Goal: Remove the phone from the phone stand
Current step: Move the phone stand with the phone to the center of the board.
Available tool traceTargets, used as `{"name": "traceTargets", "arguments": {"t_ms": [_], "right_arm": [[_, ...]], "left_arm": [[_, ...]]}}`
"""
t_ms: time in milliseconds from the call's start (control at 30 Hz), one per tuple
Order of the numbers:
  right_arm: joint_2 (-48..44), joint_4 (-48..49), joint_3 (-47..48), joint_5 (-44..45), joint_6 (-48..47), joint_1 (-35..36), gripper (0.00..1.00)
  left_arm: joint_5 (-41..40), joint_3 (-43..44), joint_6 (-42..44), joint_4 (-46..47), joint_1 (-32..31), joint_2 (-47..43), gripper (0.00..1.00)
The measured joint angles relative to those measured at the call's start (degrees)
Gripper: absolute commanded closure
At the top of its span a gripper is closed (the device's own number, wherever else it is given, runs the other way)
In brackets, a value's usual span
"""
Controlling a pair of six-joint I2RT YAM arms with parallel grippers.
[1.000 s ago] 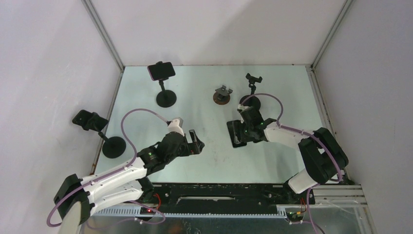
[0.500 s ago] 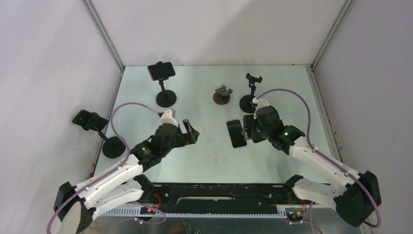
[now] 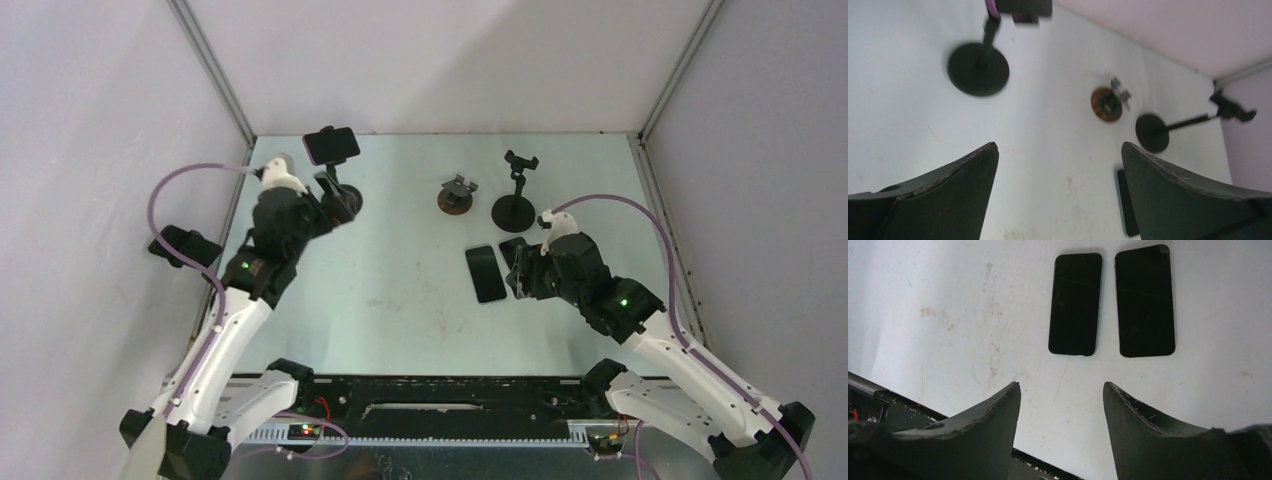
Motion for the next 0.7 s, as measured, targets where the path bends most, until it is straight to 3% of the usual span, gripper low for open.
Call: {"name": "traceTargets", "arguments": {"t_ms": [167, 367, 700], "right_arm": [[-1.42, -1.99, 0.0, 0.24, 1.07, 0.66, 0.36], [-2.08, -3.45, -0.04, 0.44, 1.77, 1.79, 0.36], [-5.57, -4.85, -0.72, 0.52, 2.82, 2.29, 0.36]], "left_arm": [[6.71, 7.13, 1.09, 1.2, 11.17, 4.02, 0.0], [19.41, 9.09, 0.83, 8.85, 23.23, 12.48, 0.06], [31.36, 13.11, 0.57, 18.1, 26.23, 24.48, 0.18]]}}
